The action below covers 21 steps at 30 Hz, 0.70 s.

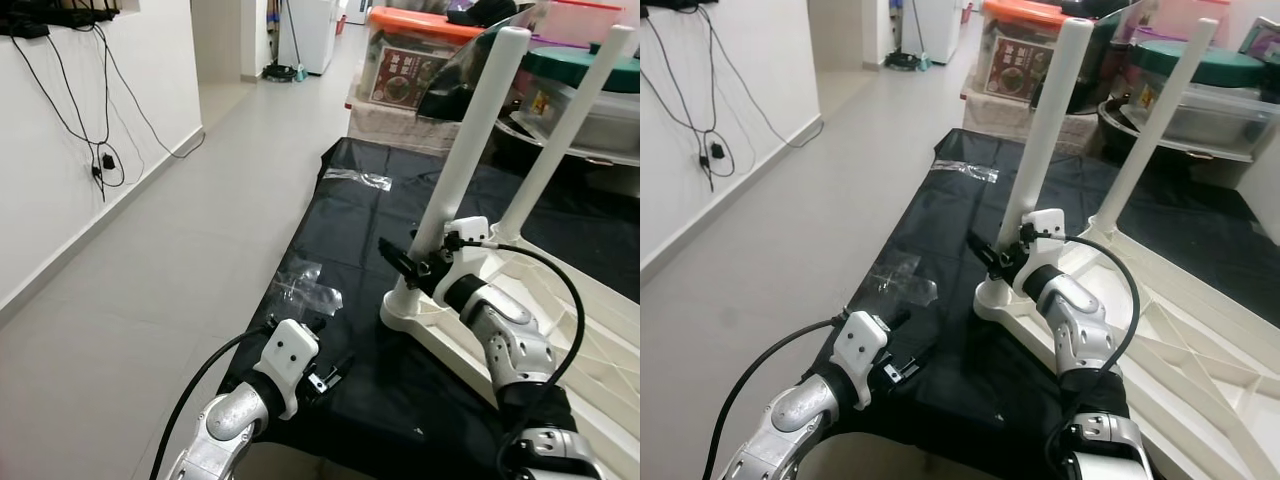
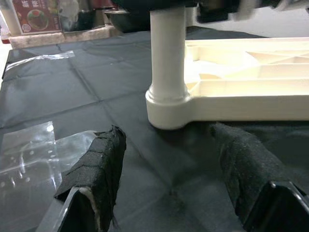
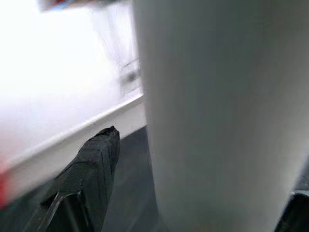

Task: Building children table

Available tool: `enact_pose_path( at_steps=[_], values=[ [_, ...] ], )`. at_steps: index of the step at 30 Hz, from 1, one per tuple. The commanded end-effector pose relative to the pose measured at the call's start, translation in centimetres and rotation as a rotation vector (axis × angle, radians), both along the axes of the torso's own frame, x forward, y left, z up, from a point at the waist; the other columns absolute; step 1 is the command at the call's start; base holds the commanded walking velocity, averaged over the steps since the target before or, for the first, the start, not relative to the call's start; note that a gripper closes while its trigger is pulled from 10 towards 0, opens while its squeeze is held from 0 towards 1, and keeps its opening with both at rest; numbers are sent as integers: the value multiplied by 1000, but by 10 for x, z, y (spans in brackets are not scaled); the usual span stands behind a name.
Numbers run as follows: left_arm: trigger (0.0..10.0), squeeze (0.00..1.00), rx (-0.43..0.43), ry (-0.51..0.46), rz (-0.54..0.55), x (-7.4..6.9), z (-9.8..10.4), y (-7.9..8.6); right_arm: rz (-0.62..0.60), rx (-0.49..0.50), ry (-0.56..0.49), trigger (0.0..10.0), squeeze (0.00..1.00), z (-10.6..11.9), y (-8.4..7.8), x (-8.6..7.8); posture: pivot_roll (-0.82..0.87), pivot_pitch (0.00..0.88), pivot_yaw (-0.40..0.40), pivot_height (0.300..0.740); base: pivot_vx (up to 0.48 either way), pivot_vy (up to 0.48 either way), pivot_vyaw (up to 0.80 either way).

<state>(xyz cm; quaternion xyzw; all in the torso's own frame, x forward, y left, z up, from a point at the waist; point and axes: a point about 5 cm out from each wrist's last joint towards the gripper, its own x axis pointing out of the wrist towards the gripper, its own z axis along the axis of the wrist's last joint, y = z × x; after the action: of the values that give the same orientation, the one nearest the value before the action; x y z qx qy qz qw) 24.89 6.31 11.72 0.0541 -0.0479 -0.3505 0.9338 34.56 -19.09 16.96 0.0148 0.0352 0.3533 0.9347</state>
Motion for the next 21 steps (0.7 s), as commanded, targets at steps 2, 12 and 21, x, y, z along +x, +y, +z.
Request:
enact_pose_path(
  at_steps=[2, 12, 21],
  values=[
    [10000, 0, 4, -4, -4, 0, 1, -3, 278, -20, 71, 10000, 0, -5, 24, -2, 180, 0, -140, 740, 0, 0, 0],
    [10000, 0, 7, -3, -7, -3, 0, -3, 506, -131, 106, 0, 0, -7, 50, 5, 201, 0, -156, 740, 0, 0, 0],
    [10000, 0, 7, 5, -10, -5, -2, -3, 242, -82, -29, 0, 0, -3, 58, 17, 191, 0, -149, 740, 0, 0, 0]
  ],
)
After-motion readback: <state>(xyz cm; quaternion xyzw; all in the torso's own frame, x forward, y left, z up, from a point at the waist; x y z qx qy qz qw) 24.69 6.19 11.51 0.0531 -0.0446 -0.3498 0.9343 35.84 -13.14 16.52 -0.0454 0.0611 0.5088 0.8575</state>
